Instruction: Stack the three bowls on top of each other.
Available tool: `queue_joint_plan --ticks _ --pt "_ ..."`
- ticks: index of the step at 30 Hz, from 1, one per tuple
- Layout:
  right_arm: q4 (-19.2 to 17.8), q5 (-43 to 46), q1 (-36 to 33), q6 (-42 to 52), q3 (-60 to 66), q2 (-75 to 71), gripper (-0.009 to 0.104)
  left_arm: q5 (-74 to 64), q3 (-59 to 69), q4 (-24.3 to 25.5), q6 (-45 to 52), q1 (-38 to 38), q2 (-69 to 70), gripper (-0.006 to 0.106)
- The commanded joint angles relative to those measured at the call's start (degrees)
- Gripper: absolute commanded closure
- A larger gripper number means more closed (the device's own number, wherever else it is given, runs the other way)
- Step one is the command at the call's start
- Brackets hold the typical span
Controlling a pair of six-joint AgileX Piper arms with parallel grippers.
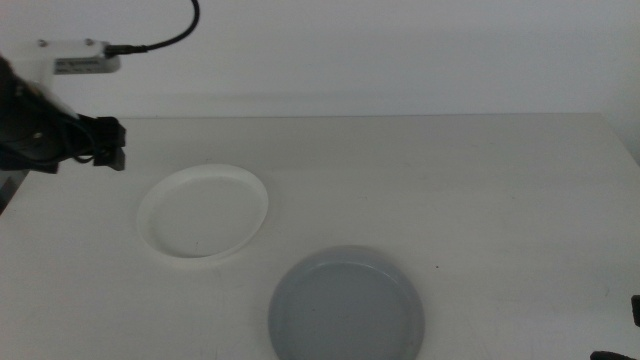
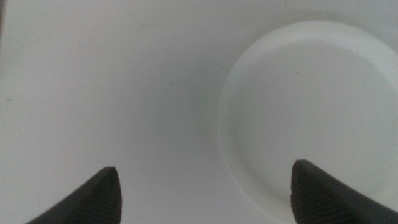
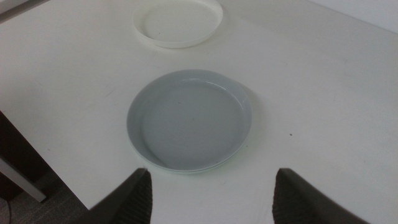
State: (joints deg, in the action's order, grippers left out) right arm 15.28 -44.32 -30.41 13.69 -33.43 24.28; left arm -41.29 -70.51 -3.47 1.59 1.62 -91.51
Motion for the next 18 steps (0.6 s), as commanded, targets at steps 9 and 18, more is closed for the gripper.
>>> queue_joint_plan --ticks 9,18 --pt "0.2 3.3 -0.1 0.4 -1.3 0.4 0.046 1.3 -7.7 -5.3 4.0 0.1 -11.0 -0.004" --pt "0.2 3.3 -0.1 0.4 -1.3 0.4 0.046 3.8 -7.7 -12.1 9.0 0.1 -18.8 -0.004"
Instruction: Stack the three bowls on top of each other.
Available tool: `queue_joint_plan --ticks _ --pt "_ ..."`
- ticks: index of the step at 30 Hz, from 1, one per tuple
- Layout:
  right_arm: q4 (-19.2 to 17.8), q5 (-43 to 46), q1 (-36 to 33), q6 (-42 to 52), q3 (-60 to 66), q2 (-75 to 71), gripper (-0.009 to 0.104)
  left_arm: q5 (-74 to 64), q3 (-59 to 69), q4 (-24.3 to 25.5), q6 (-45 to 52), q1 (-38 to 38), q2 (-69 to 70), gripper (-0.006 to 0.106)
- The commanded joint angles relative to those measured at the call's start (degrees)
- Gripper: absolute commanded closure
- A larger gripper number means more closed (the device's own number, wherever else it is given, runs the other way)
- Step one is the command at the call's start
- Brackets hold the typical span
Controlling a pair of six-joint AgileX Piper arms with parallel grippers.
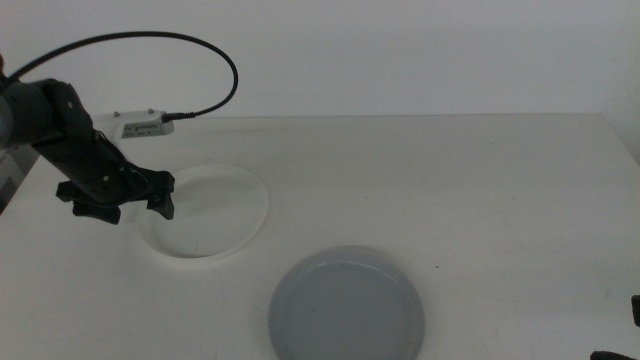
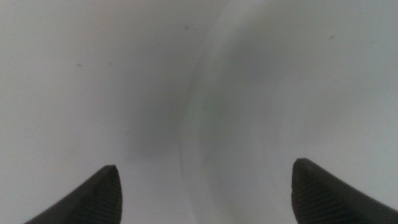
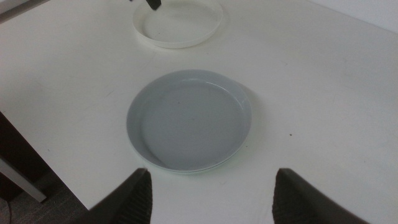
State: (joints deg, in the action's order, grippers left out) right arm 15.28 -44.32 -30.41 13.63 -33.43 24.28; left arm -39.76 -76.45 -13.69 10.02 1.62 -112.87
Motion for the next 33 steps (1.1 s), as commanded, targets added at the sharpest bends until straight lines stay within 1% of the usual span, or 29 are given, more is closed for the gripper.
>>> queue_joint_plan --ticks 1,3,5,16,17,21,26,30,33 --pt "0.2 3.3 -0.1 0.4 -1.3 0.4 0.046 2.8 -1.7 -1.9 0.6 0.1 2.1 -0.004" --pt "0.2 3.3 -0.1 0.4 -1.3 0.4 0.046 3.8 -1.7 -1.8 0.6 0.1 1.4 -0.001" --pt "0.2 3.3 -0.1 0.4 -1.3 0.4 0.046 4.5 -1.7 -2.0 0.6 0.1 0.8 0.008" --pt "0.2 3.3 -0.1 0.4 -1.3 0.4 0.046 4.1 -1.8 -2.0 0.7 0.1 -1.0 0.096" --pt "0.2 3.3 -0.1 0.4 -1.3 0.4 0.046 4.0 -1.8 -2.0 1.3 0.1 -0.6 0.100" --pt "0.2 3.3 -0.1 0.4 -1.3 0.4 0.046 3.3 -1.7 -2.0 1.2 0.1 3.5 0.100" --pt "0.2 3.4 -0.1 0.4 -1.3 0.4 0.046 0.7 1.0 -2.7 -0.1 -0.3 13.7 0.100" --pt "0.2 3.4 -0.1 0.4 -1.3 0.4 0.046 0.7 6.1 -3.3 -0.2 -3.0 22.8 0.100" --pt "0.2 3.4 -0.1 0.4 -1.3 0.4 0.046 0.7 10.5 -3.3 -2.2 -6.7 28.3 0.100"
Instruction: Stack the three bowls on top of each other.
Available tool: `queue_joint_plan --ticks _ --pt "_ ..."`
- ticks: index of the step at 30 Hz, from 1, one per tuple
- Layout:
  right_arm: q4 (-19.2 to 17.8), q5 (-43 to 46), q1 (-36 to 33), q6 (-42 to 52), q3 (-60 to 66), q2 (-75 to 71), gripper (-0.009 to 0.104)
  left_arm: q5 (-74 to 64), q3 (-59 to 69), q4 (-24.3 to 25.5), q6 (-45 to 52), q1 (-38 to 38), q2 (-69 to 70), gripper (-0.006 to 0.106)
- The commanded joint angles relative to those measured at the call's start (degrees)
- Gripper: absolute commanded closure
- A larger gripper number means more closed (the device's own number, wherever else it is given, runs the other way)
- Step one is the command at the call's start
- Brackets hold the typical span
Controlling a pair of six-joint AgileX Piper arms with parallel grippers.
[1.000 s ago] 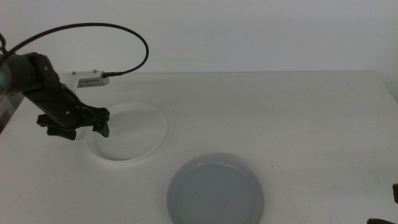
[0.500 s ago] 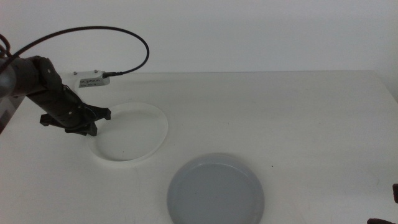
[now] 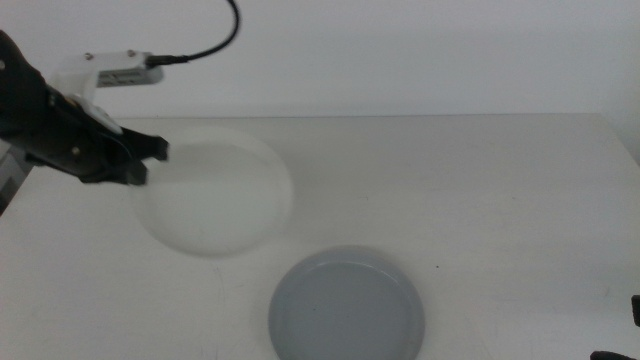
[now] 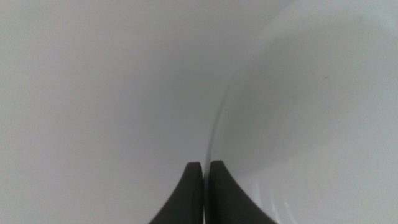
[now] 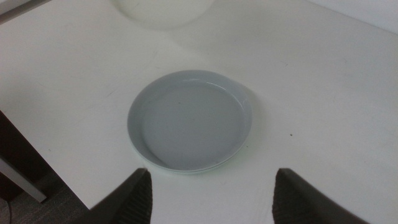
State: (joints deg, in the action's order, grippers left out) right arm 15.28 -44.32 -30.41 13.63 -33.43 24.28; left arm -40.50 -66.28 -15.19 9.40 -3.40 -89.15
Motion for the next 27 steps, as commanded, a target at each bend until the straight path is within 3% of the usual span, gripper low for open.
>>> queue_joint_plan --ticks 1,13,27 --pt "0.2 3.4 -0.1 0.4 -1.3 0.4 0.046 1.5 2.0 -1.9 -2.4 -3.7 6.2 0.100" --pt "0.2 3.4 -0.1 0.4 -1.3 0.4 0.046 14.3 16.6 -2.1 -12.2 -23.6 10.8 0.100" --pt "0.2 3.4 -0.1 0.4 -1.3 0.4 0.046 22.8 19.0 -4.5 -14.3 -28.7 1.8 0.100"
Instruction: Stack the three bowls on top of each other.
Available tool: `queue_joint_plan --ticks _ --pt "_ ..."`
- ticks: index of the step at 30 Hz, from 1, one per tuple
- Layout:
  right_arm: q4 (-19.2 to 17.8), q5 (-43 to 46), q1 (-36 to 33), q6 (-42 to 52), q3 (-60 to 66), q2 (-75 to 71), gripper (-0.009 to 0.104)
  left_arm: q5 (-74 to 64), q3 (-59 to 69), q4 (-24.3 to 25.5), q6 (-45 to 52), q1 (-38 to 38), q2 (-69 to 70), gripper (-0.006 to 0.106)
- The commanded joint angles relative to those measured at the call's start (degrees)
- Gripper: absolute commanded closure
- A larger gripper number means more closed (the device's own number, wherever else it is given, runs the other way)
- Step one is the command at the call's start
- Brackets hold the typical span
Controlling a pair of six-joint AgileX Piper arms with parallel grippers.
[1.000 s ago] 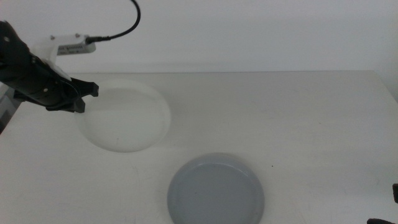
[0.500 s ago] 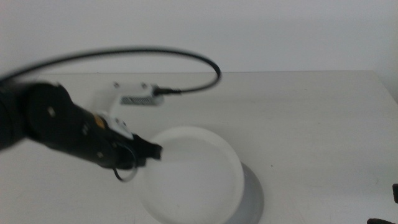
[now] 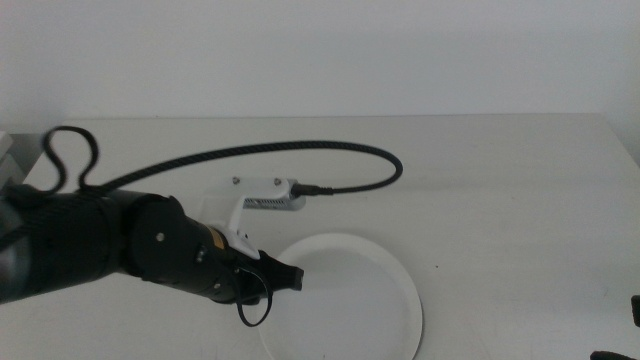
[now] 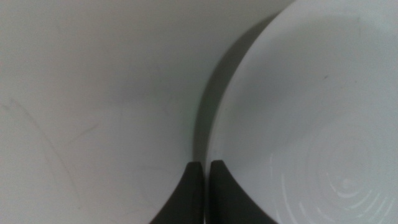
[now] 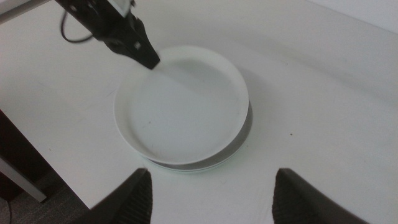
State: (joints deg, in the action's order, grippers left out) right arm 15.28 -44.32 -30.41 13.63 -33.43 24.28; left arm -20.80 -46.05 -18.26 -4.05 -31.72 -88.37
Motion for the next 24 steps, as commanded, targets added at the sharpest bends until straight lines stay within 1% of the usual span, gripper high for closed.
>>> queue_joint_plan --ticks 1,3,4,5,6,8,11,14,16,18,21,24 --pt "0.2 3.4 -0.1 0.4 -1.3 0.4 0.046 3.1 -1.2 -1.7 -0.8 -0.5 0.4 0.100" --pt "0.2 3.4 -0.1 0.4 -1.3 0.4 0.046 3.3 -1.2 -1.8 -0.3 -1.0 -0.1 0.097" --pt "0.2 3.4 -0.1 0.4 -1.3 0.4 0.046 3.6 -1.2 -1.8 0.2 -1.0 -0.1 0.094" --pt "0.2 3.4 -0.1 0.4 -1.3 0.4 0.046 3.6 -1.2 -1.8 0.6 -1.0 -0.1 0.090" --pt "0.2 3.4 -0.1 0.4 -1.3 0.4 0.046 3.6 -1.2 -1.8 0.9 -1.0 -0.1 0.083" --pt "0.2 3.4 -0.1 0.4 -1.3 0.4 0.046 3.6 -1.2 -1.8 1.4 -1.0 0.3 0.065" --pt "0.2 3.4 -0.1 0.4 -1.3 0.4 0.046 3.2 -1.2 -0.9 1.8 -0.8 2.1 0.026" --pt "0.2 3.4 -0.1 0.4 -1.3 0.4 0.046 2.0 -1.2 0.2 1.8 -0.2 6.0 -0.004" --pt "0.2 3.4 -0.1 0.4 -1.3 0.4 0.046 0.8 -1.2 0.5 2.2 0.4 9.7 -0.004" --pt "0.2 3.4 -0.1 0.4 -1.3 0.4 0.046 0.2 -1.2 2.7 2.7 0.4 14.4 -0.004" --pt "0.2 3.4 -0.1 0.4 -1.3 0.4 0.046 -1.9 -1.8 9.0 2.2 0.4 20.9 -0.004" --pt "0.0 3.4 -0.1 0.4 -1.3 0.4 0.046 -6.9 -4.2 15.6 -1.2 0.4 25.4 -0.004"
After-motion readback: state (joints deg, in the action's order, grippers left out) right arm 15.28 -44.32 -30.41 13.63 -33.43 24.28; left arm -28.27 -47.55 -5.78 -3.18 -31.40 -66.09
